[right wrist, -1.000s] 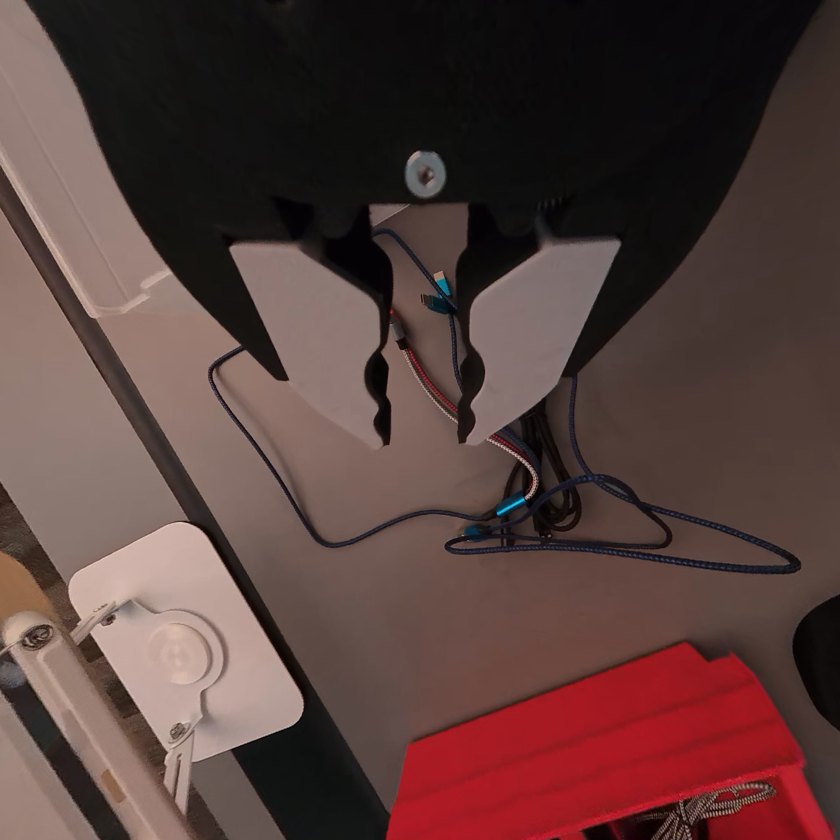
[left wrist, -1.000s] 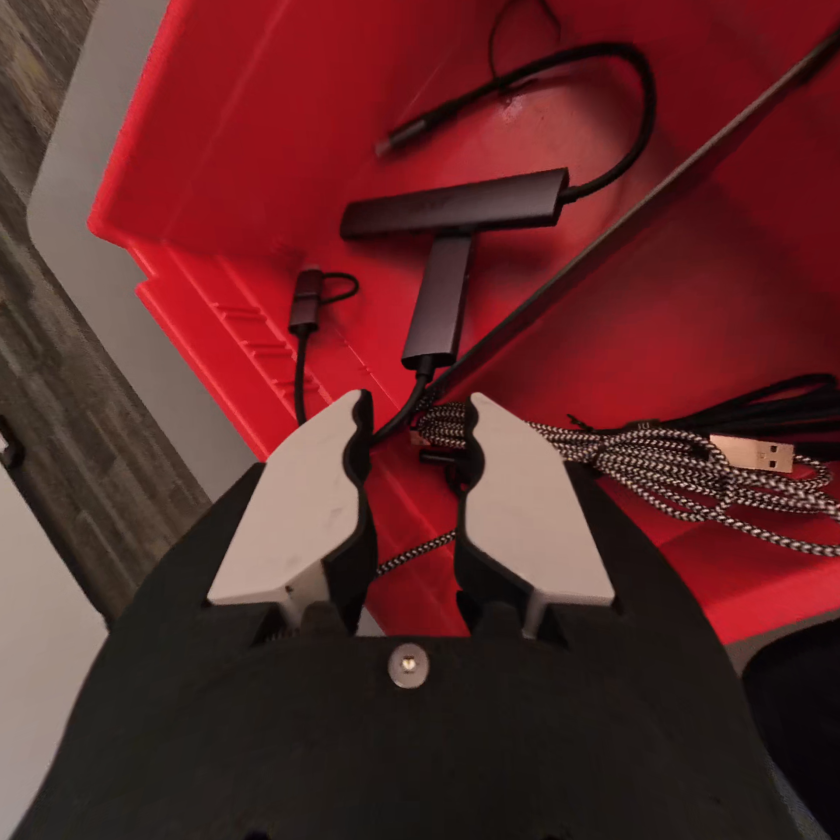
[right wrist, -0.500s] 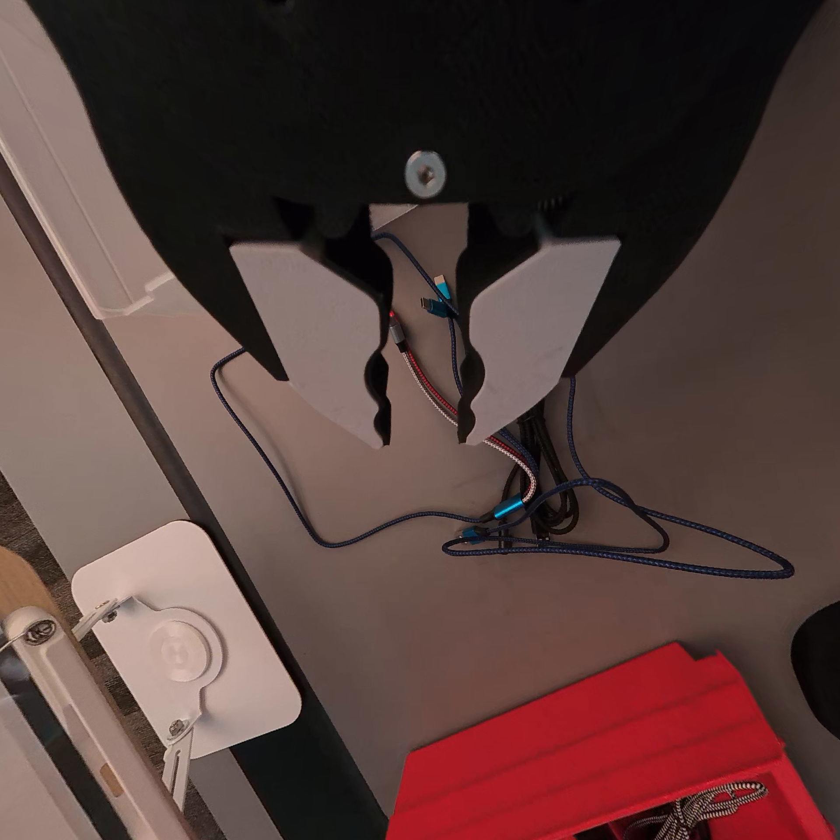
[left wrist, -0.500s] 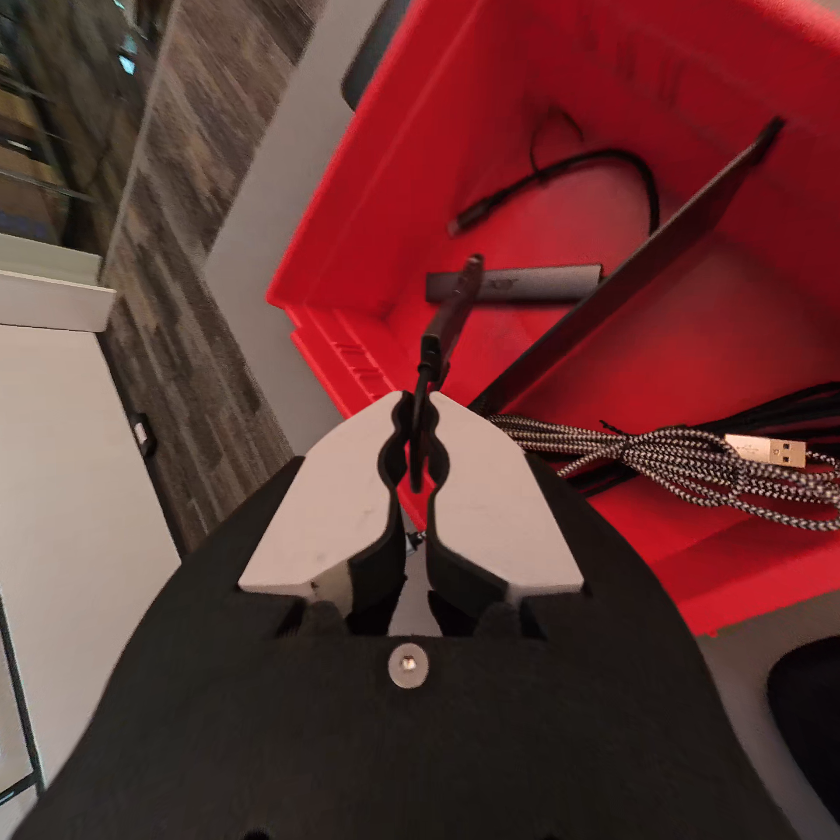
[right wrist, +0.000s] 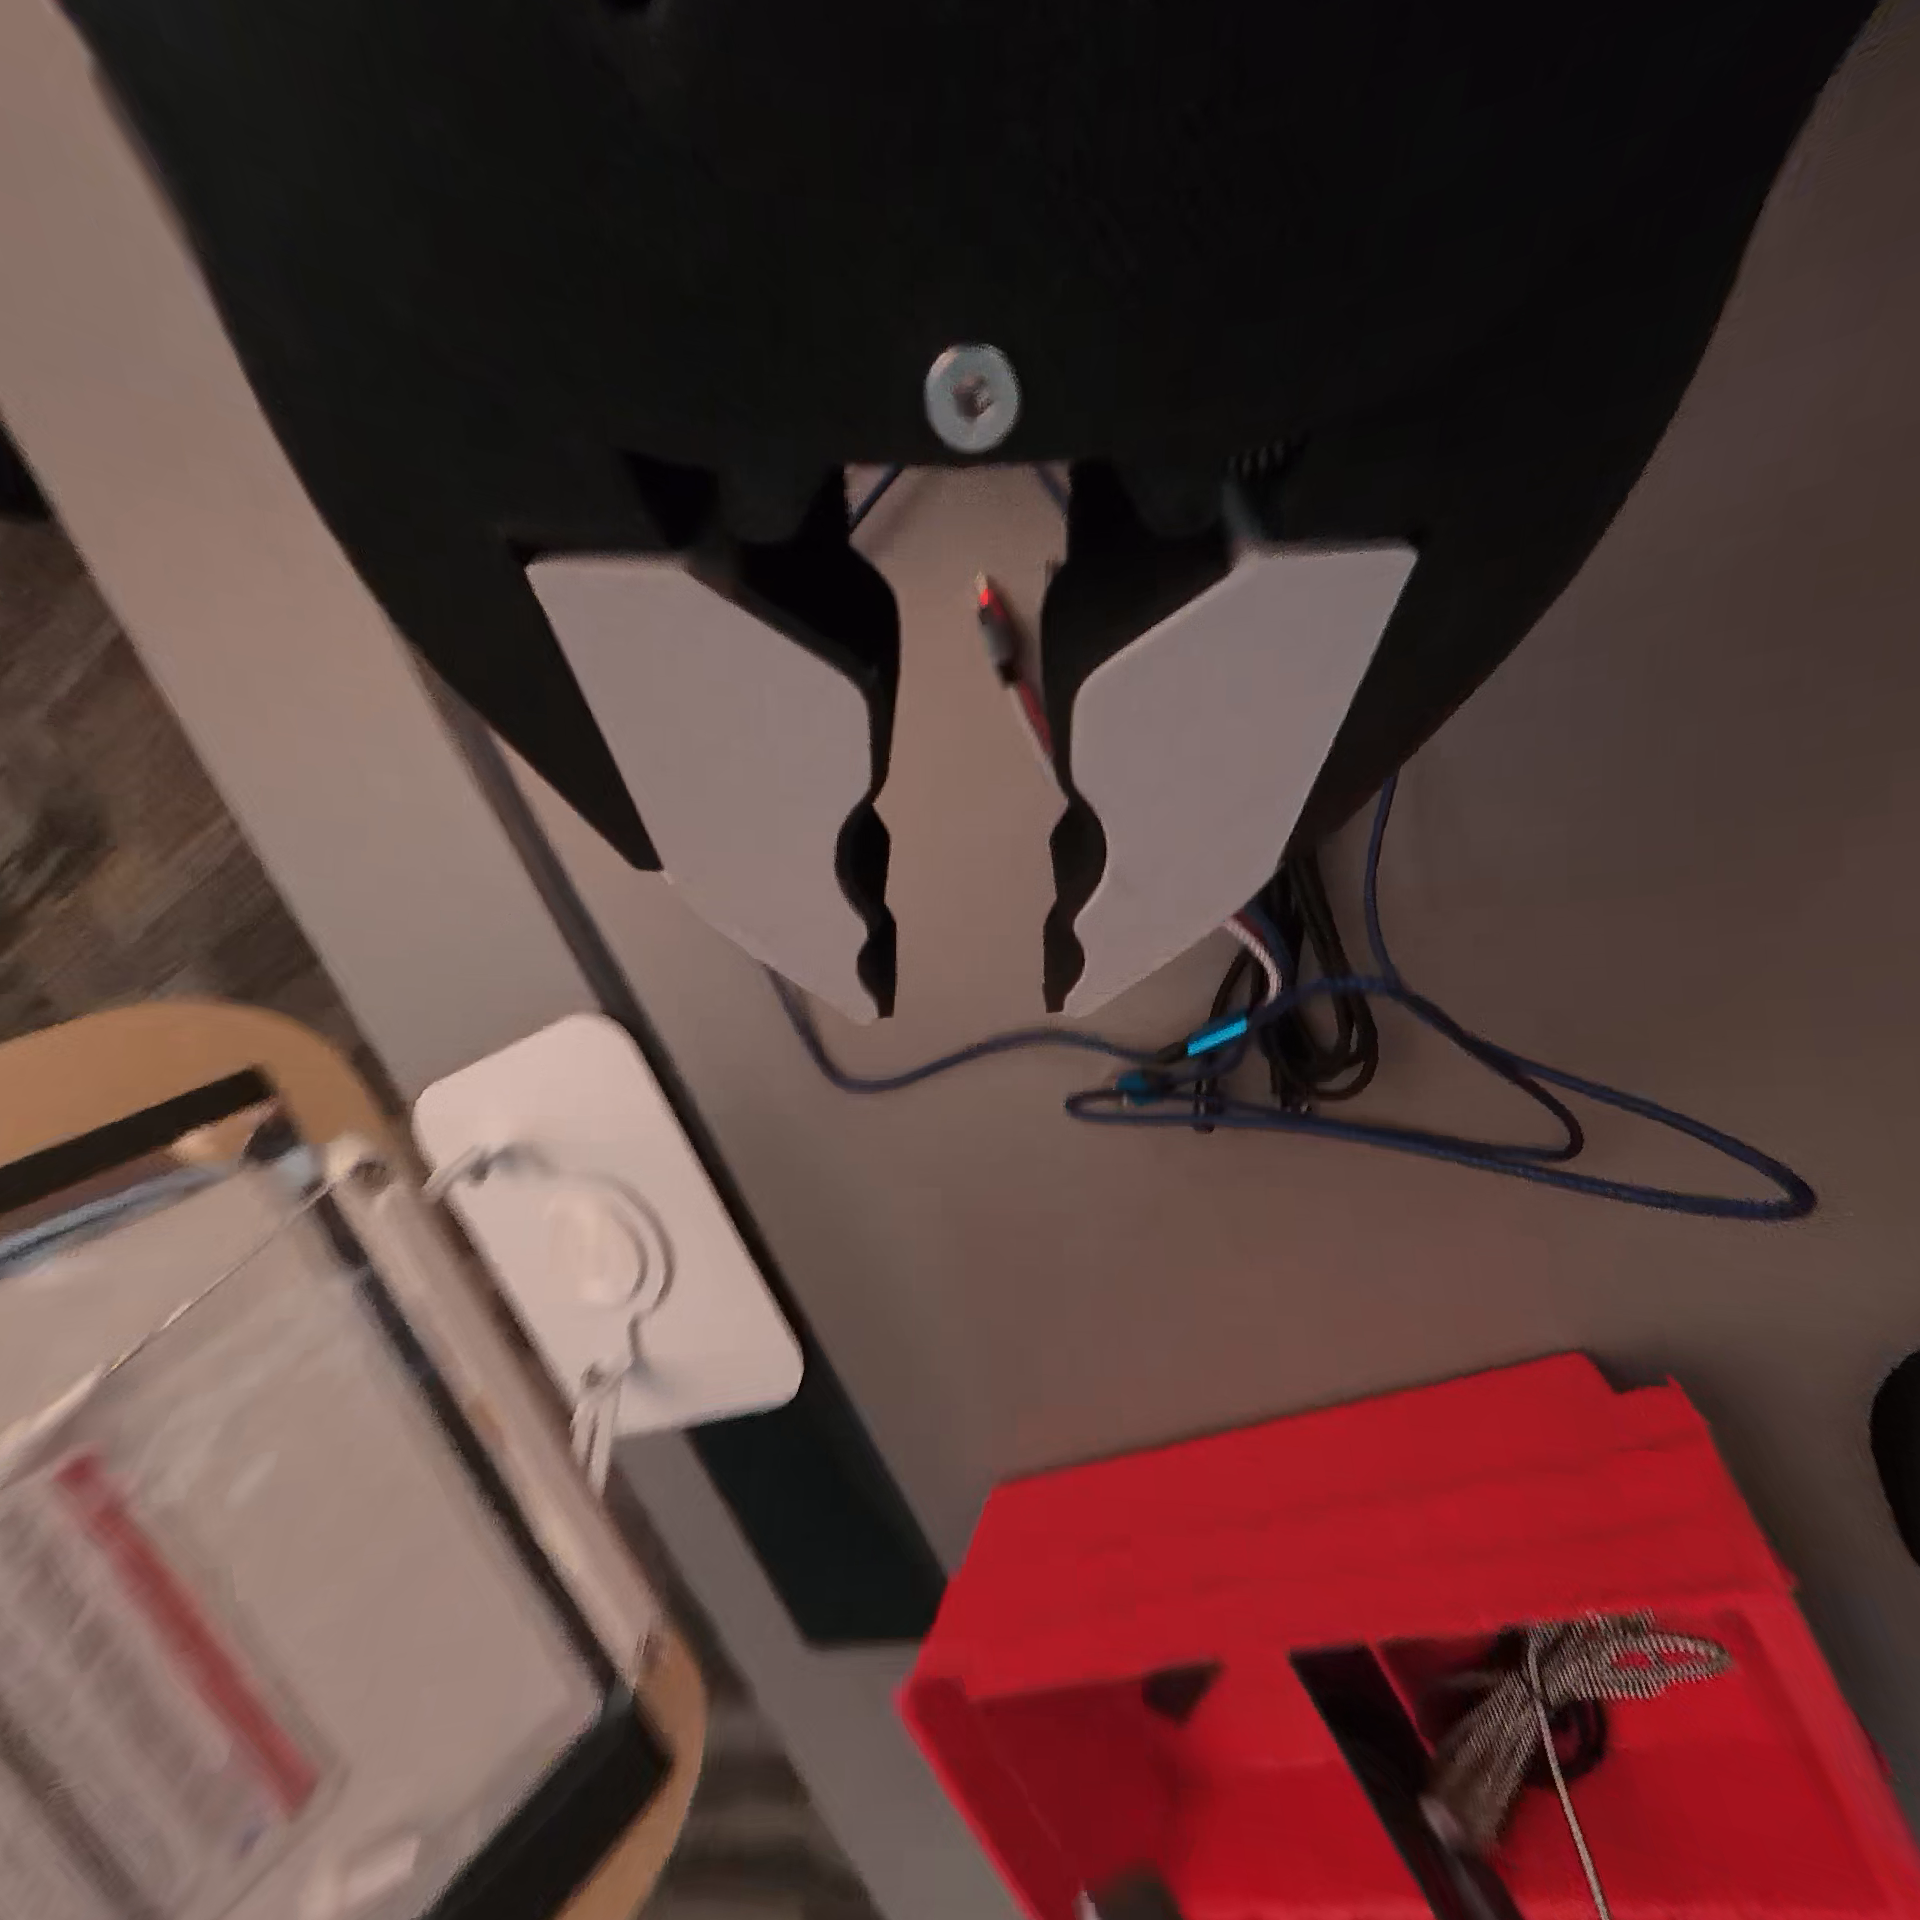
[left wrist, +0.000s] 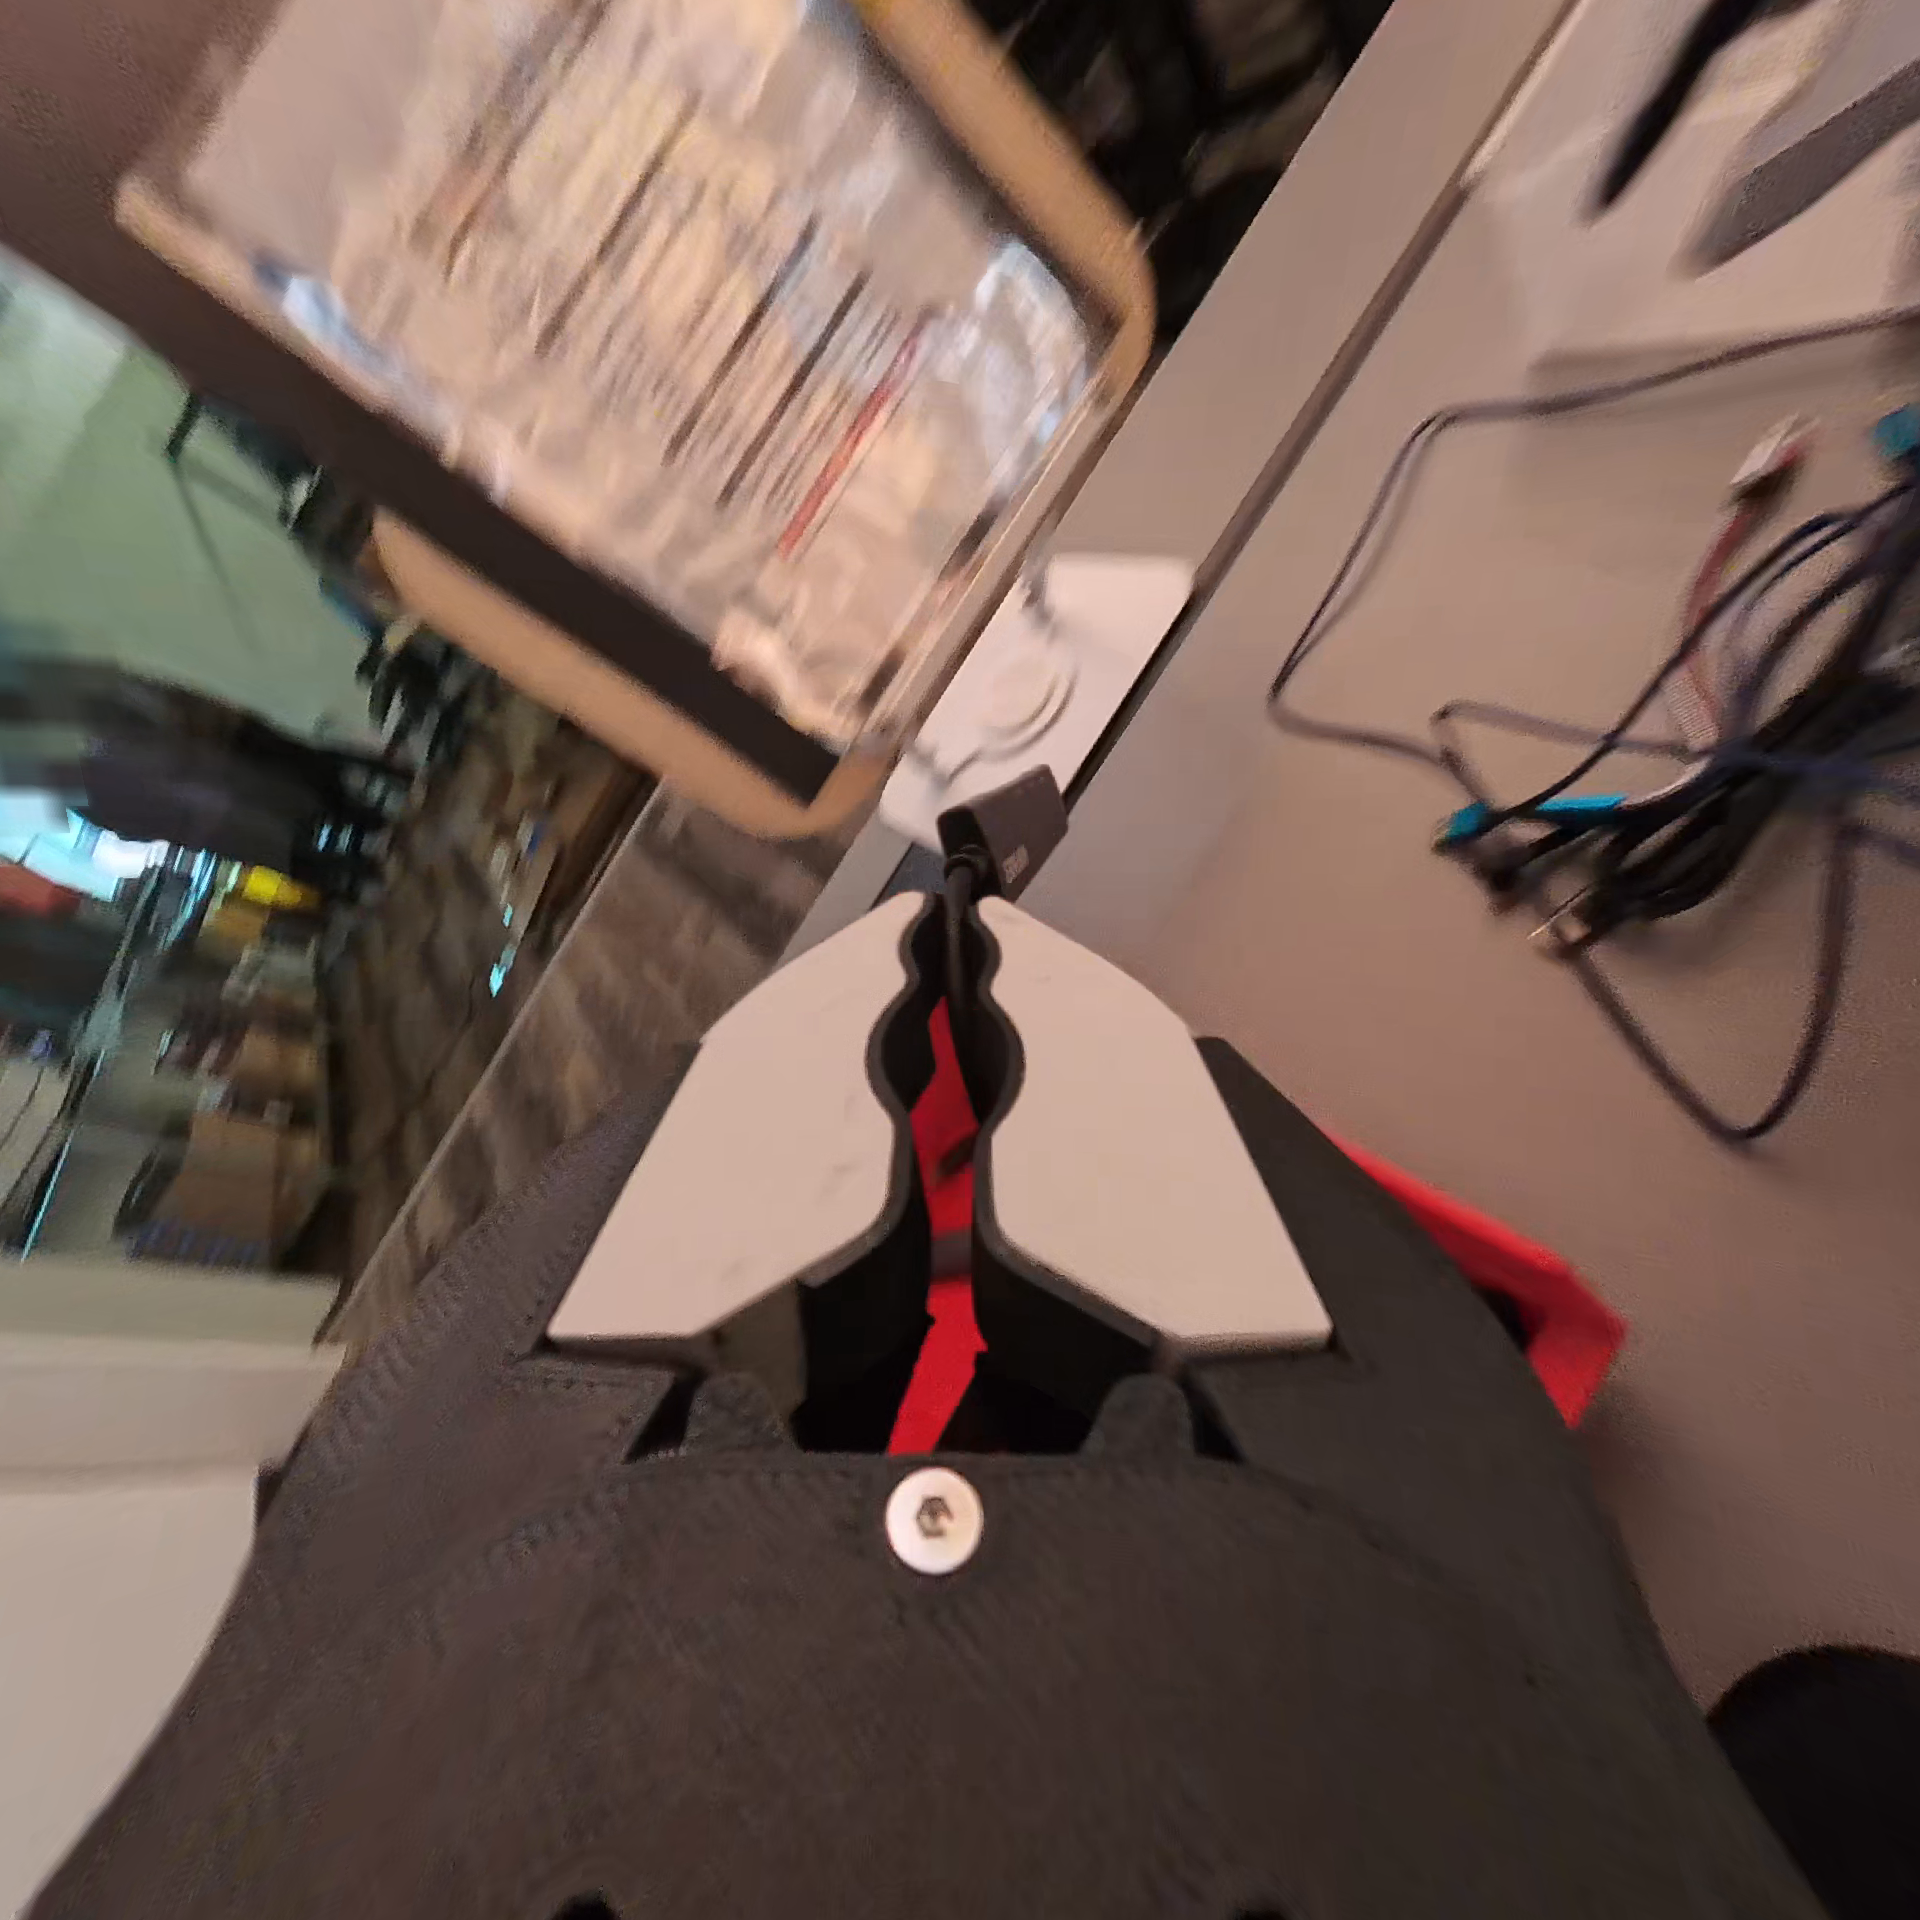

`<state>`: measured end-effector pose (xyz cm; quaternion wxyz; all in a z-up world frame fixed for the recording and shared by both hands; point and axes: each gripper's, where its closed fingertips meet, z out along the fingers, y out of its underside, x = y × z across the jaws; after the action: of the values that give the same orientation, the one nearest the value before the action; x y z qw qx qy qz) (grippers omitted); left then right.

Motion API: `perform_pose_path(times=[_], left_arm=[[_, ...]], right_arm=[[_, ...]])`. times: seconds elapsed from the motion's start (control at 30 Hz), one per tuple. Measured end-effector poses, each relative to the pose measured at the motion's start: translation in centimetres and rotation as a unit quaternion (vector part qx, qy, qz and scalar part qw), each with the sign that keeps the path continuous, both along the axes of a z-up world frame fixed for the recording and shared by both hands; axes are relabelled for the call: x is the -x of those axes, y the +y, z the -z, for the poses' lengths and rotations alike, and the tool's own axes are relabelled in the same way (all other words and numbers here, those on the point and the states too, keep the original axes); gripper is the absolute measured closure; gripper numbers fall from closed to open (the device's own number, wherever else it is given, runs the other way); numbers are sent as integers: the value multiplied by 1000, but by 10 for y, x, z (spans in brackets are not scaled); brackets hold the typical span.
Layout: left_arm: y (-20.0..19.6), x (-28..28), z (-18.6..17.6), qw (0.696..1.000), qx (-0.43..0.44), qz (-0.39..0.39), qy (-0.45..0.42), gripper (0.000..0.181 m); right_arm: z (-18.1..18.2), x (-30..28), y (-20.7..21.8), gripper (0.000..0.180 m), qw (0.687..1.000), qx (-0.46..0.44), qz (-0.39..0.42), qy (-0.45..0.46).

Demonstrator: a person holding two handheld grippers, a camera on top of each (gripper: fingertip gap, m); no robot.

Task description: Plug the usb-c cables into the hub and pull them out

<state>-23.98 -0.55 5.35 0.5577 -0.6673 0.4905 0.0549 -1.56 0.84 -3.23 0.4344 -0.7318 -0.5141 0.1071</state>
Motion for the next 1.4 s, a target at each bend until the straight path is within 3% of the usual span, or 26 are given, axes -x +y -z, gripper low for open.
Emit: perform_pose_path(times=[0.03, 0.23, 0.37, 0.4, 0.43, 0.5, 0.57, 0.63, 0.67, 0.8, 0.9, 1.03, 1.17, 1.27, 1.4], left_arm=[[-8, -15, -4, 999, -8, 30, -6, 178], [-57, -84, -9, 981, -2, 191, -26, 178], [-73, -110, 3, 967, 27, 251, -25, 179], [-75, -115, 7, 964, 38, 262, -25, 178], [-75, -118, 10, 962, 45, 268, -26, 178], [-72, -122, 18, 961, 63, 268, -31, 178], [-56, -116, 27, 970, 76, 229, -28, 172], [-32, -98, 38, 982, 103, 156, -13, 142], [-21, -83, 45, 985, 128, 115, -7, 135], [24, 16, 50, 979, 176, -92, -47, 128], [32, 100, 71, 932, 255, -236, -104, 118], [18, 179, 125, 838, 379, -371, -130, 120], [-6, 204, 168, 772, 476, -403, -121, 123], [-18, 211, 182, 746, 511, -410, -119, 123], [-37, 218, 201, 714, 555, -418, -91, 128]], right_arm=[[-9, 7, -2, 152, 999, -29, -15, 14], [-56, 56, -40, 146, 970, -161, -139, 118], [-44, 77, -60, 146, 964, -127, -197, 122], [-41, 79, -62, 149, 964, -114, -205, 126], [-35, 81, -64, 165, 964, -100, -217, 120], [-27, 80, -57, 168, 967, -94, -213, 108], [-19, 77, -42, 168, 973, -109, -183, 91], [-12, 71, -20, 170, 980, -139, -130, 62], [-8, 68, -10, 170, 981, -153, -106, 49], [3, 61, 12, 170, 984, -171, -46, 17], [11, 54, 25, 170, 983, -181, -1, -14], [28, 54, 36, 170, 977, -201, 25, -65], [52, 71, 39, 170, 981, -180, 11, -65], [66, 84, 44, 170, 987, -153, 1, -52], [51, 101, 52, 170, 980, -198, -28, -20]])
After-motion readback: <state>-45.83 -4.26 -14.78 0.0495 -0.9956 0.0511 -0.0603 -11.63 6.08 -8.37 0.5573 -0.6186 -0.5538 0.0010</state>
